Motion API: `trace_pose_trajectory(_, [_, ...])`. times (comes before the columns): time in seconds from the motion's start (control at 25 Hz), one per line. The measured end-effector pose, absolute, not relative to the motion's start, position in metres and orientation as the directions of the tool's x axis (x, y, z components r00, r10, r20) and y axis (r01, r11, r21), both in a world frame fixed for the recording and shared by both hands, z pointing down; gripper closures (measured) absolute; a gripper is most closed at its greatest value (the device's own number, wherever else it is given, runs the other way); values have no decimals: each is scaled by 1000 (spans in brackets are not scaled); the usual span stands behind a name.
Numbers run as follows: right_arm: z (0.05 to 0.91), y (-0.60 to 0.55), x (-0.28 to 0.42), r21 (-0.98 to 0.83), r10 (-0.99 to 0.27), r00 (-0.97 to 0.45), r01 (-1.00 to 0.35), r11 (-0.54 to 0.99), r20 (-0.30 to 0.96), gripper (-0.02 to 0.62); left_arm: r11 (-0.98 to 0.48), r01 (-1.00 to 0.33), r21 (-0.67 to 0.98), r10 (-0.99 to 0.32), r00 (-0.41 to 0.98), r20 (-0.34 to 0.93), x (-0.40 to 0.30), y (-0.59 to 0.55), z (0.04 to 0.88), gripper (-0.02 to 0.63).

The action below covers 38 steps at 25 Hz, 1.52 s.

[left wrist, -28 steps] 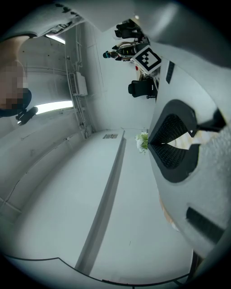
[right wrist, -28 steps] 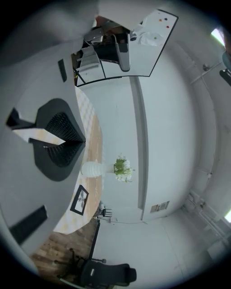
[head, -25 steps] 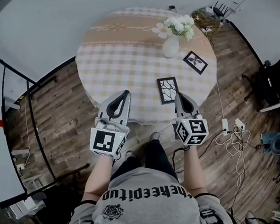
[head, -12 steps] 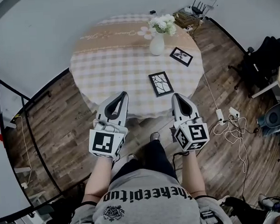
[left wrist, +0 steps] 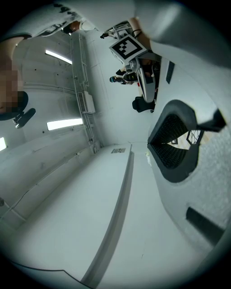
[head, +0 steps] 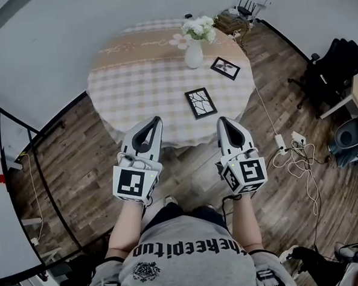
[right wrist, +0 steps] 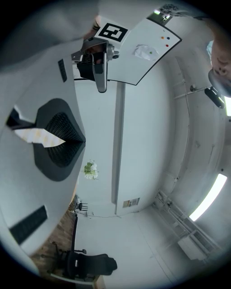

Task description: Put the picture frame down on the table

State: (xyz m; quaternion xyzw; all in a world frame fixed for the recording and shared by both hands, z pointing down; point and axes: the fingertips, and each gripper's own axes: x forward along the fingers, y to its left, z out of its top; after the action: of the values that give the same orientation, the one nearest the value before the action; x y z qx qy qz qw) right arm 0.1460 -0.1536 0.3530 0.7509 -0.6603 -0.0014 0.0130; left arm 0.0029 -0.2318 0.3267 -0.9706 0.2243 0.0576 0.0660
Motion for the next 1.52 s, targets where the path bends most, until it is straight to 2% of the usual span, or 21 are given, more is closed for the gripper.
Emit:
trace_pose_trajectory(0.44, [329,-95,154,63,-998,64,-996,-64,-8,591,-865,-496,-75,-481,862,-159,20,-178,309,591])
trace_pose_trajectory(1.52, [322,43,145,62,-998,-29,-998,25,-56,589,-802,-592,-77,-573,799,-182,-1,-27,306,591])
